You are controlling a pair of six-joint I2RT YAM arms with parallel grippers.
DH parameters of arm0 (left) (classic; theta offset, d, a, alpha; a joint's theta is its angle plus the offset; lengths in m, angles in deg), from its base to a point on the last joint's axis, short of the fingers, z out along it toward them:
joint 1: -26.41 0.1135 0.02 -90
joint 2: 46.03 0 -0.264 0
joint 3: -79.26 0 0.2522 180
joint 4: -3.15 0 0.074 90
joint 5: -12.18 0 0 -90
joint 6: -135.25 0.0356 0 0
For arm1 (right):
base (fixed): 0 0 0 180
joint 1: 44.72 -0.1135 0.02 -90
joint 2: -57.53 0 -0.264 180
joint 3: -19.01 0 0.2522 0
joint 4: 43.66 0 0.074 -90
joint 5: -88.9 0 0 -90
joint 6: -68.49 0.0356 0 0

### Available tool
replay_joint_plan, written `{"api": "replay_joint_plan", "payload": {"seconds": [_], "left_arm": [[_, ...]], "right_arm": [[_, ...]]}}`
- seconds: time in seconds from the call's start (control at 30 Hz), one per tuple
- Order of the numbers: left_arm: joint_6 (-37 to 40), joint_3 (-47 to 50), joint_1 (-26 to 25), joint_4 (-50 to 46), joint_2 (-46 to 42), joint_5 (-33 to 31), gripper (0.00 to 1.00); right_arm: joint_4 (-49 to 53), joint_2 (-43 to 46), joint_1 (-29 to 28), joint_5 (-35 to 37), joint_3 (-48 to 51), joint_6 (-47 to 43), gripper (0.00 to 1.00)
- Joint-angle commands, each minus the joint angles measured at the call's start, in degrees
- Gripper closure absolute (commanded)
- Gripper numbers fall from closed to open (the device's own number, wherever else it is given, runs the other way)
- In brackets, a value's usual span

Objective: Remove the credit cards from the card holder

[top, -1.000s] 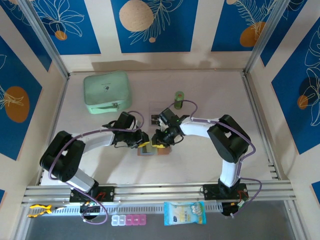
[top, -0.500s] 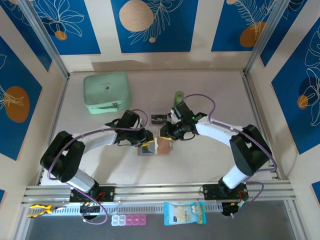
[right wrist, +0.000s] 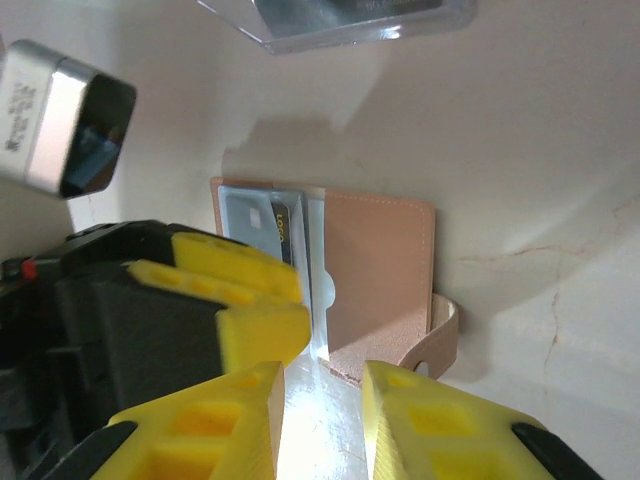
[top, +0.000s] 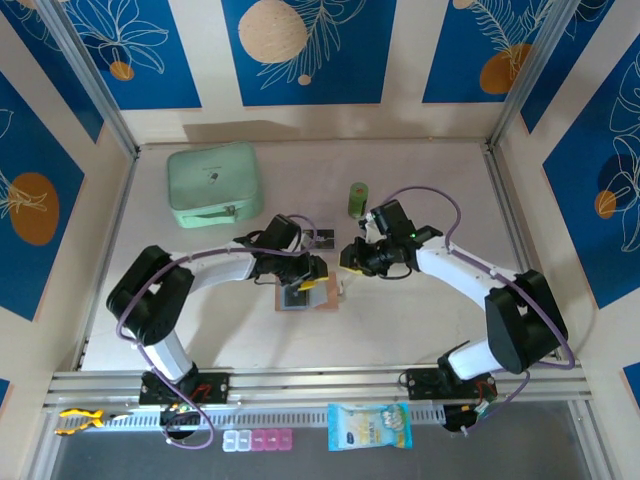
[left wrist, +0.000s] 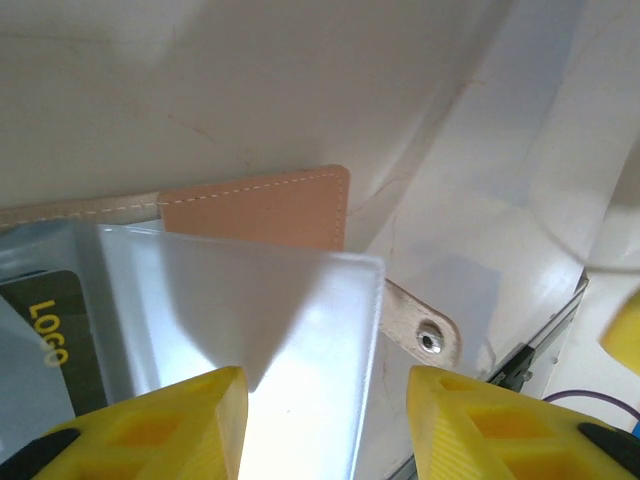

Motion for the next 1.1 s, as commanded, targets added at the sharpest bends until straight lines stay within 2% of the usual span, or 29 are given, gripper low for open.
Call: {"api": "replay_joint_plan", "payload": {"seconds": [0.0, 0.3, 0.7, 0.87, 1.07], "left_arm": [[-0.3, -1.0, -0.5, 0.6, 0.9, 1.4, 0.53], [0.8, 0.2, 0.4, 0.1, -1.6, 0.2, 0.51], [6.7, 8.4, 7.8, -8.0, -12.7, -6.1, 0.59], [7.5, 11.5, 10.4, -7.8, -13.6, -4.6, 0.59], [7.6, 12.8, 10.7, -5.0, -11.3, -2.7, 0.64]], "right_arm": [[0.7, 1.2, 0.1, -1.9, 1.3, 0.1, 0.72], [0.0, -0.8, -1.5, -2.5, -0.1, 1.3, 0.72], [-2.8, -9.6, -8.5, -4.2, -6.5, 3.8, 0.76], [-4.9, -13.7, -11.1, -4.3, -8.3, 4.9, 0.76], [-6.9, -16.8, -12.6, -5.3, -8.3, 5.7, 0.77]]}}
